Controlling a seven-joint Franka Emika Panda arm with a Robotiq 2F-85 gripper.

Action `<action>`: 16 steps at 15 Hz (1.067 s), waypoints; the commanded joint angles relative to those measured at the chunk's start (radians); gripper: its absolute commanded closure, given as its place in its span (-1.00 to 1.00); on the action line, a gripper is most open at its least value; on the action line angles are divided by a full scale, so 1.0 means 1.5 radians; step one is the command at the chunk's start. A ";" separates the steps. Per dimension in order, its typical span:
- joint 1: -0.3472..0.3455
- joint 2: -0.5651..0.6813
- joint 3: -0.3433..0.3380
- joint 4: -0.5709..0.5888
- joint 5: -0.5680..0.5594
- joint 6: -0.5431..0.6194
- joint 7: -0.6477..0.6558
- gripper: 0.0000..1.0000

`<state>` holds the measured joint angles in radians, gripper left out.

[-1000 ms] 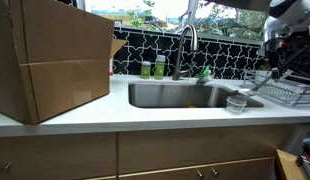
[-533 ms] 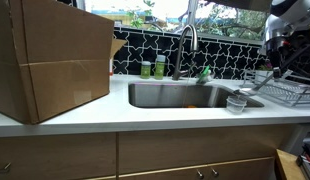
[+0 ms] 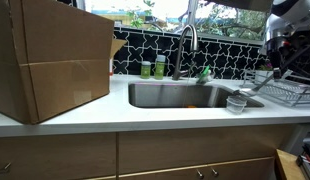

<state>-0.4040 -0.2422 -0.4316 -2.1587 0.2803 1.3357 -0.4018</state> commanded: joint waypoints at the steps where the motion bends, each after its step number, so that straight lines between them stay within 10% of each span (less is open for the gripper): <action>1: 0.009 -0.023 0.001 -0.023 -0.015 0.028 -0.001 0.96; 16: 0.020 -0.034 0.009 -0.031 -0.031 0.052 -0.003 0.96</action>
<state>-0.3808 -0.2598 -0.4121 -2.1799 0.2624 1.3908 -0.4018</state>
